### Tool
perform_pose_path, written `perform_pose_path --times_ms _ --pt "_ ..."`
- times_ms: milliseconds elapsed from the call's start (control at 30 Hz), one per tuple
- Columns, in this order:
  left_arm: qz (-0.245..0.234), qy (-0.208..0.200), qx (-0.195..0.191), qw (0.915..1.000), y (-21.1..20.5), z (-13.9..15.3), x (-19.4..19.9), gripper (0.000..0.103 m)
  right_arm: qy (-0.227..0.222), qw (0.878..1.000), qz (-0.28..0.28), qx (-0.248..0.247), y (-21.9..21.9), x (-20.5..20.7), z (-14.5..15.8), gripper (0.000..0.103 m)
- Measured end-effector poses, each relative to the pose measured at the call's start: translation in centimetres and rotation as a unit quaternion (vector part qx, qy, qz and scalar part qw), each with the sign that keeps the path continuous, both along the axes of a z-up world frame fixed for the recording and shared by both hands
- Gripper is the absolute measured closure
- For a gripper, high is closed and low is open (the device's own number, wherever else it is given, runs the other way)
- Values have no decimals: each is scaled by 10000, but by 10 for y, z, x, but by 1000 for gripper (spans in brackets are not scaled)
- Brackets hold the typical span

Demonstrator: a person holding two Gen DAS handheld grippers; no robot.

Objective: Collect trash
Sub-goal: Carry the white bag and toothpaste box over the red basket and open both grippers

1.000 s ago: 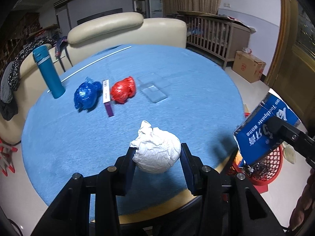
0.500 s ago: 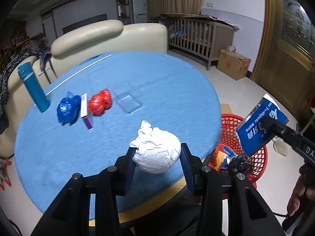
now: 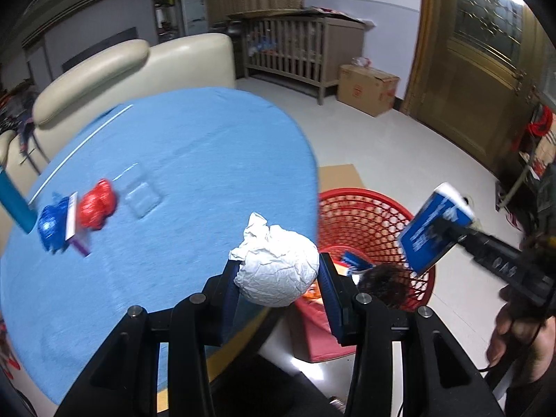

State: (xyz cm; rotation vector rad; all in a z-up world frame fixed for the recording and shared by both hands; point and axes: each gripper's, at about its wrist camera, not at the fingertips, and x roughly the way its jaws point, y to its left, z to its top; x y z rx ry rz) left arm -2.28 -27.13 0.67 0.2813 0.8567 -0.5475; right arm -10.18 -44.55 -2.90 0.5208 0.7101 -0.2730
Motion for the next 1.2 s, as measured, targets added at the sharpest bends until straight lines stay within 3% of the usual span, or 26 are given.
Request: perform_pose_path --times_ms 167,267,333,400,667,900,933,1033,1200 --pt "-251 102 47 9996 -24 -6 -2 58 289 9995 24 79 -3 3 -21 58" --pt "-307 147 88 9994 -31 -8 -2 58 528 9984 26 224 -6 9 -34 45" --pt "-324 146 98 9993 -34 -8 -3 58 469 9984 -78 298 -10 7 -34 36" --pt "-375 167 115 9991 -38 -8 -3 58 282 9988 -241 335 -16 -1 -28 33" --pt "-688 387 295 9964 -62 -23 -4 58 -61 9975 -660 239 -36 -23 1 33" --pt "-873 524 390 9940 -84 -34 -4 56 -244 9974 -636 239 -35 -22 15 33" --pt "-929 586 386 9932 -88 -35 -3 55 -265 9973 -634 243 -35 -22 16 33" --pt "-1003 845 438 9904 -94 -41 -1 33 -322 9971 -643 237 -37 -21 19 33" --pt "-934 815 527 9909 -85 -38 1 31 -414 9966 -671 218 -37 -21 26 33"
